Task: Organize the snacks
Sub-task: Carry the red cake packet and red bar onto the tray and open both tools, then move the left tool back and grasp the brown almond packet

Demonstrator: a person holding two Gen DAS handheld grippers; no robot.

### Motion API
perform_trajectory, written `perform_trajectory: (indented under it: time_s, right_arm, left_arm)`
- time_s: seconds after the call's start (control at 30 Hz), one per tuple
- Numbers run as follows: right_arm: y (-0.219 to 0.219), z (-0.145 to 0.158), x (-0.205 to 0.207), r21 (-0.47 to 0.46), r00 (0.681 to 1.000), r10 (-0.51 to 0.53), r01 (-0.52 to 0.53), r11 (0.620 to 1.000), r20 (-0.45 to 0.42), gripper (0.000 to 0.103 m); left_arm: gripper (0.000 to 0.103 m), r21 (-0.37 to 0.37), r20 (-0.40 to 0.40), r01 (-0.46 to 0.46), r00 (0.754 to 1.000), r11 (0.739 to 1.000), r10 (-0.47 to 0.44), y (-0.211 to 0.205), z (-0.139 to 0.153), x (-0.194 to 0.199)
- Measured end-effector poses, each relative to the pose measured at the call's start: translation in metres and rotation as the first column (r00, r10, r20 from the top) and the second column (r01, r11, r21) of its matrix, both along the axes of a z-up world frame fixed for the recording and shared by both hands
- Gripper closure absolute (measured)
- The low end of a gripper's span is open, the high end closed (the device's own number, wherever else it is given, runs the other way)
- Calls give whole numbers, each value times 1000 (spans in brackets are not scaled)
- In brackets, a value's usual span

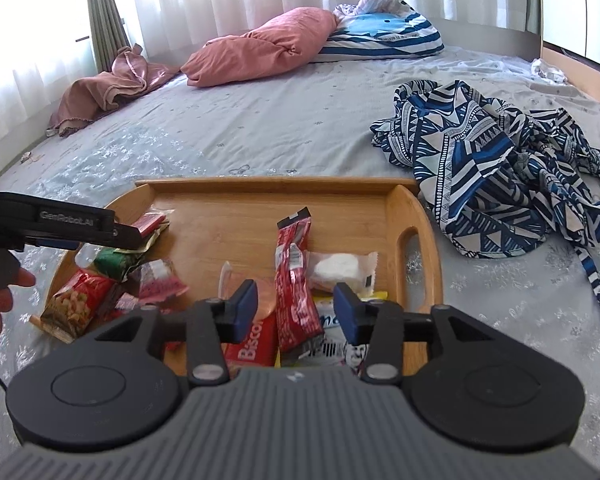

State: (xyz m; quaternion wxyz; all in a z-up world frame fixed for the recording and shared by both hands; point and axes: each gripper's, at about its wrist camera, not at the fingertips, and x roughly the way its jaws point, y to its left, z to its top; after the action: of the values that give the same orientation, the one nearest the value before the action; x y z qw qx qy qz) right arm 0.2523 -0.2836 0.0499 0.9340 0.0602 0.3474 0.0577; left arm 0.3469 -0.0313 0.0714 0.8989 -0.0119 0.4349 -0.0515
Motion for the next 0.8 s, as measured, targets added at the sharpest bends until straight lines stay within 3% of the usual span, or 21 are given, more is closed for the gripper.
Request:
perform_trajectory:
  time_s: [0.33, 0.8]
  right_arm:
    - [6, 11, -37, -22, 997, 72, -72, 997, 17, 33]
    - [18, -5, -80, -108, 979, 201, -202, 973, -22, 26]
  left_arm:
    - [6, -11, 24, 88, 996, 996, -88, -1, 25, -71]
    - [6, -85, -129, 167, 976, 982, -177, -12, 0, -123]
